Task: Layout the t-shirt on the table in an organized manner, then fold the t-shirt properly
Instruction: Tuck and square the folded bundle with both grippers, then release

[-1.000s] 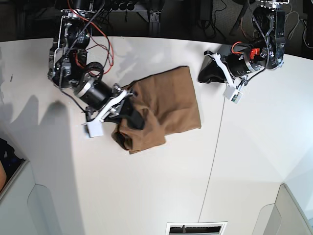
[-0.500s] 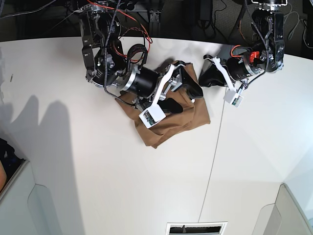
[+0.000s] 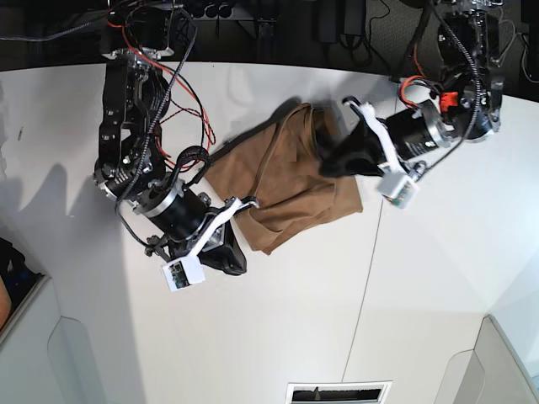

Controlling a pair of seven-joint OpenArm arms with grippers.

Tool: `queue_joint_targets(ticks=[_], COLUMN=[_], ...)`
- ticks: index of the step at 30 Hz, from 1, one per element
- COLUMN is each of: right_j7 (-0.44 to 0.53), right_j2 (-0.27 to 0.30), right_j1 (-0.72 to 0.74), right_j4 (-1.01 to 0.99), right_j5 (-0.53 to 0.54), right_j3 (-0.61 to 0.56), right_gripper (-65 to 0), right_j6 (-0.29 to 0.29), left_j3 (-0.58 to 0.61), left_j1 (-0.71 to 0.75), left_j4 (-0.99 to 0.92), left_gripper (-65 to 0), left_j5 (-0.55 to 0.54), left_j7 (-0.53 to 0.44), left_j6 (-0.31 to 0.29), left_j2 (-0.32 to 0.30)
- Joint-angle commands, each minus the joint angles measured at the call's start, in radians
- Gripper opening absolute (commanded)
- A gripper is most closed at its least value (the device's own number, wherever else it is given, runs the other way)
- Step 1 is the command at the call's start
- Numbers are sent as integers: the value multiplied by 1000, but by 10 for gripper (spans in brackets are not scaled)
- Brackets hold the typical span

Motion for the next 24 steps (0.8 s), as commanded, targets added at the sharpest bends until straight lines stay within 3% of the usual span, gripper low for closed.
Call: queue_joint_targets(ticks=[1, 6, 12, 18, 24], right_j7=[31, 86, 77, 67, 50], right_j2=[3, 5, 17, 108, 163], right_j1=[39, 155, 206, 113, -85], right_j4=[-27, -274, -480, -451, -253], right_j5=[-2, -53, -115, -68, 83], right_j3=[2, -2, -82, -229, -240], right_gripper=[-650, -650, -650, -650, -650], right_j6=[2, 3, 48, 47, 48], left_j3=[48, 235, 206, 99, 96], left_j1=[-7, -16, -16, -2, -28], left_j4=[13, -43, -179, -186, -187], left_gripper=[-650, -650, -650, -650, -650], left_j5=[18, 243, 322, 288, 311], left_j7=[-42, -112, -120, -120, -174], left_j6=[-10, -10, -10, -10, -10], left_j2=[9, 54, 47, -43, -115])
